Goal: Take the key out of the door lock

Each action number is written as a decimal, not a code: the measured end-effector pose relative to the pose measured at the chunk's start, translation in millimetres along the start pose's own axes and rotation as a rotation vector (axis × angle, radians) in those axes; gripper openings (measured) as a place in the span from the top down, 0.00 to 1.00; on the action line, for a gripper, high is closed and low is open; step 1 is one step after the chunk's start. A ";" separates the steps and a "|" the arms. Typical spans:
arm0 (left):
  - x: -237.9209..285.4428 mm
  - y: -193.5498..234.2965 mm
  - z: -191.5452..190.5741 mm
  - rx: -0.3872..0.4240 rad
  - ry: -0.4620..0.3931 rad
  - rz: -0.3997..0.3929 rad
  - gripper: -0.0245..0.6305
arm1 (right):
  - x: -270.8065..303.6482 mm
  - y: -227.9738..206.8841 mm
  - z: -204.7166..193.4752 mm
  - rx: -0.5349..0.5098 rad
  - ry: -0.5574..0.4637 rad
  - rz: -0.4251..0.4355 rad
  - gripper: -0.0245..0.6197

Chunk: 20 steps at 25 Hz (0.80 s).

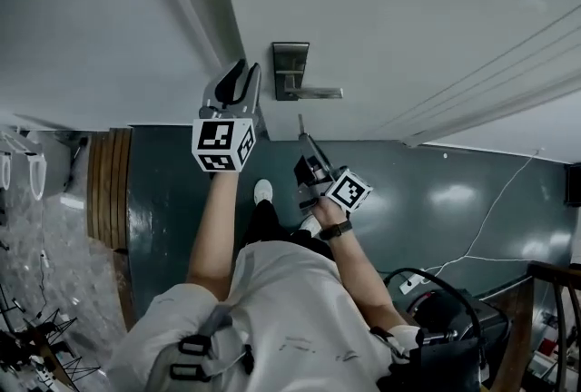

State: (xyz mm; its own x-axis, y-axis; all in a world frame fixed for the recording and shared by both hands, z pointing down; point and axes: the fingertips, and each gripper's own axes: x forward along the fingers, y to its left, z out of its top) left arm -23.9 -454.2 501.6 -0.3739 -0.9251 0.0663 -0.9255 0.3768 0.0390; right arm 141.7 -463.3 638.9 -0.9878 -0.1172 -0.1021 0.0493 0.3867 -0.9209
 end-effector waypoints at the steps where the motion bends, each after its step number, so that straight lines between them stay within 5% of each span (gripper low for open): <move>1: -10.5 -8.4 -2.2 0.004 0.009 0.000 0.81 | -6.3 9.6 6.3 -0.072 0.008 0.000 0.92; 5: -53.3 -44.0 -22.4 -0.028 0.036 0.005 0.90 | -28.8 35.9 22.2 -0.419 0.033 -0.068 0.92; 9: -91.7 -82.7 -50.6 -0.080 0.089 -0.109 0.96 | -36.6 73.5 18.6 -0.619 0.022 -0.090 0.92; 13: -110.2 -110.7 -42.1 -0.034 0.046 -0.207 0.96 | -44.7 119.0 22.6 -0.894 -0.012 -0.187 0.92; 17: -139.7 -121.4 -20.6 0.022 -0.025 -0.245 0.96 | -67.0 139.8 17.2 -0.977 -0.057 -0.370 0.92; 20: -156.6 -122.8 -8.2 0.037 -0.071 -0.263 0.96 | -75.0 154.7 10.6 -1.013 -0.097 -0.403 0.92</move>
State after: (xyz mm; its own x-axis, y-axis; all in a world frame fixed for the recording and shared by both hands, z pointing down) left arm 148.8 -355.2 494.5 -0.1229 -0.9923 -0.0115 -0.9924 0.1228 0.0087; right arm 225.1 -404.4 500.2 -0.8863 -0.4581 0.0675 -0.4628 0.8717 -0.1609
